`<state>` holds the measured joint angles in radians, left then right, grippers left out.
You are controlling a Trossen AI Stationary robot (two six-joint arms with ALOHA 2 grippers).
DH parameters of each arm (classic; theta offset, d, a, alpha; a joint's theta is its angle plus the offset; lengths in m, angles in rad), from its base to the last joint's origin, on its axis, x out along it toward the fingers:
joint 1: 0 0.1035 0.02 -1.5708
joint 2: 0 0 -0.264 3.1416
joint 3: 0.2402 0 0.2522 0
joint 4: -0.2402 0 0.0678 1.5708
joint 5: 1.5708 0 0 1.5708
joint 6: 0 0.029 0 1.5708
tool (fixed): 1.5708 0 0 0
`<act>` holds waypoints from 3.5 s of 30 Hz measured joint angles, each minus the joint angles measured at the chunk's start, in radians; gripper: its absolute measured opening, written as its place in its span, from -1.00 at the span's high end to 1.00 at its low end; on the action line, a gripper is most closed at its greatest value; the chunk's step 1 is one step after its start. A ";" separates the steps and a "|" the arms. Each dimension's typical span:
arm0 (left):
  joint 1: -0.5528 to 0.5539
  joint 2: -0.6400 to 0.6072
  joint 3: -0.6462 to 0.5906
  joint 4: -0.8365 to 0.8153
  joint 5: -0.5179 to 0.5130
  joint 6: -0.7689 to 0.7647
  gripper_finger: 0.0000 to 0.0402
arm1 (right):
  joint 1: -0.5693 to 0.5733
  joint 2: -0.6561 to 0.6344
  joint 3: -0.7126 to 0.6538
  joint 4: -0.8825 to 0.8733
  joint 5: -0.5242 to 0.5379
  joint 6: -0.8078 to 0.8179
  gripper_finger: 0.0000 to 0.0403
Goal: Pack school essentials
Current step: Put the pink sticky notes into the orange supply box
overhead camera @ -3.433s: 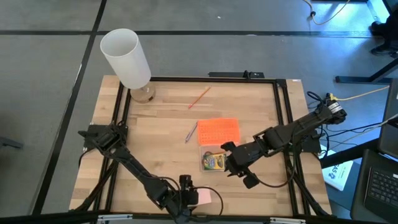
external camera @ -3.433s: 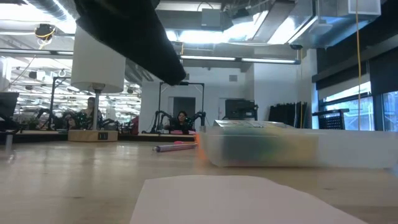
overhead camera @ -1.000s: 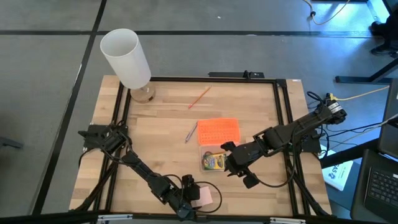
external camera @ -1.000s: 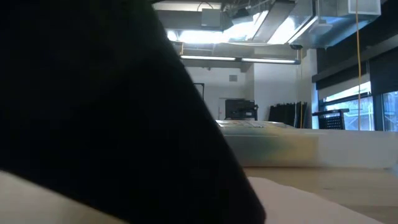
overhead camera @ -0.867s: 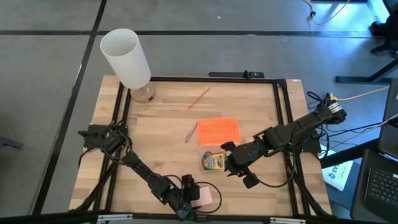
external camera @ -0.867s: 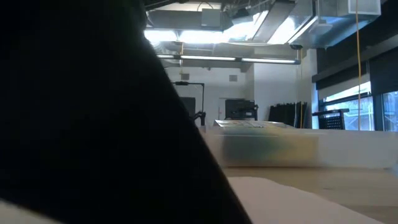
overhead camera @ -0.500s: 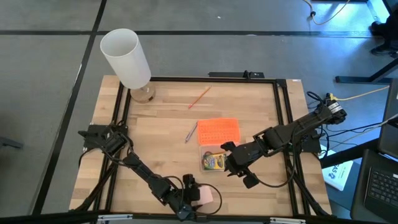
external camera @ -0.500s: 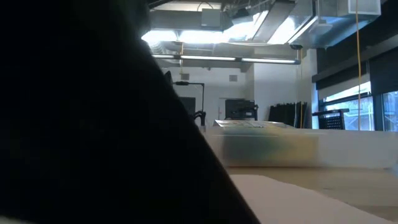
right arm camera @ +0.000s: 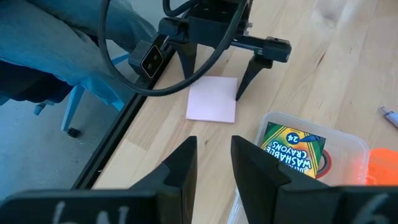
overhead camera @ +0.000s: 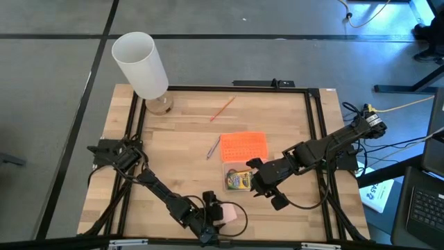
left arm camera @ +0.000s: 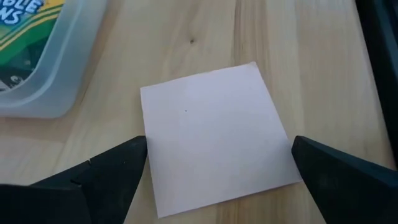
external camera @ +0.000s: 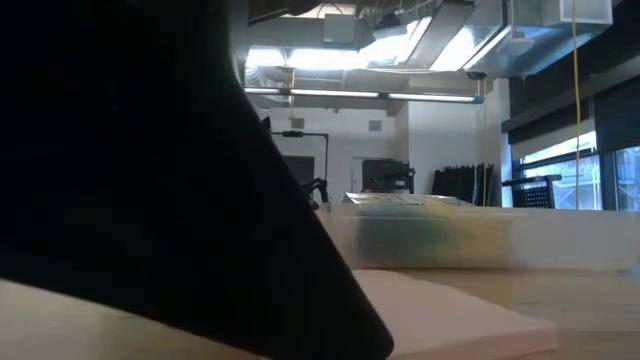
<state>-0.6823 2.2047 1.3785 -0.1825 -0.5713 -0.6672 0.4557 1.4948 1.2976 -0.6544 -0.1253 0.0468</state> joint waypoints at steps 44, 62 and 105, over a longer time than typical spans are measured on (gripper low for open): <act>-0.016 -0.149 -0.007 -0.103 -0.033 -0.052 -0.74 | 0.000 0.000 0.000 0.002 0.000 -0.001 0.50; -0.009 -0.091 -0.021 -0.064 -0.018 -0.099 -0.98 | 0.000 0.000 0.000 0.008 0.000 0.000 0.50; -0.014 -0.036 -0.018 -0.014 -0.011 -0.117 -0.98 | 0.000 0.000 0.000 0.007 0.000 0.000 0.50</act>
<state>-0.6960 2.1685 1.3608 -0.1969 -0.5822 -0.7841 0.4557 1.4948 1.2976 -0.6472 -0.1249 0.0467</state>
